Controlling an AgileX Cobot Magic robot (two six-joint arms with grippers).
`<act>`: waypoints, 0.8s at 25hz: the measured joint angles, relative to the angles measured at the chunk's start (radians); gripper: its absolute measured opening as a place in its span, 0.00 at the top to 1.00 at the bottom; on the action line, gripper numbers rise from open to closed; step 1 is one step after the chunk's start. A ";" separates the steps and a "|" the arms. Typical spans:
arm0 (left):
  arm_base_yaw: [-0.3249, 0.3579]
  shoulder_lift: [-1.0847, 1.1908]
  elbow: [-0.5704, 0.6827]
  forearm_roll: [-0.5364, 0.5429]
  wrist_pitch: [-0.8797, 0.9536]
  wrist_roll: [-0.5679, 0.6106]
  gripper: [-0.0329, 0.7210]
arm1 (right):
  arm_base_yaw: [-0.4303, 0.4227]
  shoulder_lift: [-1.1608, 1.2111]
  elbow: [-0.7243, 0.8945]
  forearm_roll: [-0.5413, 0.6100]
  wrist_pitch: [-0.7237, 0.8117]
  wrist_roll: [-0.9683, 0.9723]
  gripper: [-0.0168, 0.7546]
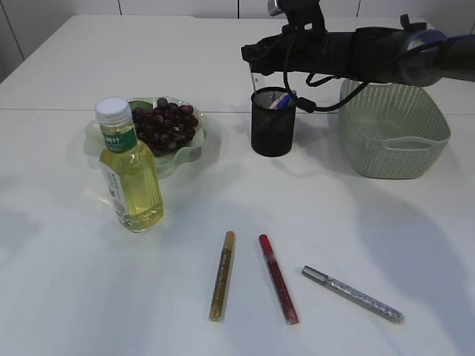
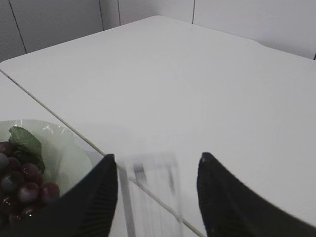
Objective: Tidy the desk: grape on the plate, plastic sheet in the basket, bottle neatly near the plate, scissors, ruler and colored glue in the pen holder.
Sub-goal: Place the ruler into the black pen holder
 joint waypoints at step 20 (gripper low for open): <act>0.000 0.000 0.000 0.003 0.000 0.000 0.41 | 0.017 -0.406 -0.002 -1.268 0.227 1.406 0.38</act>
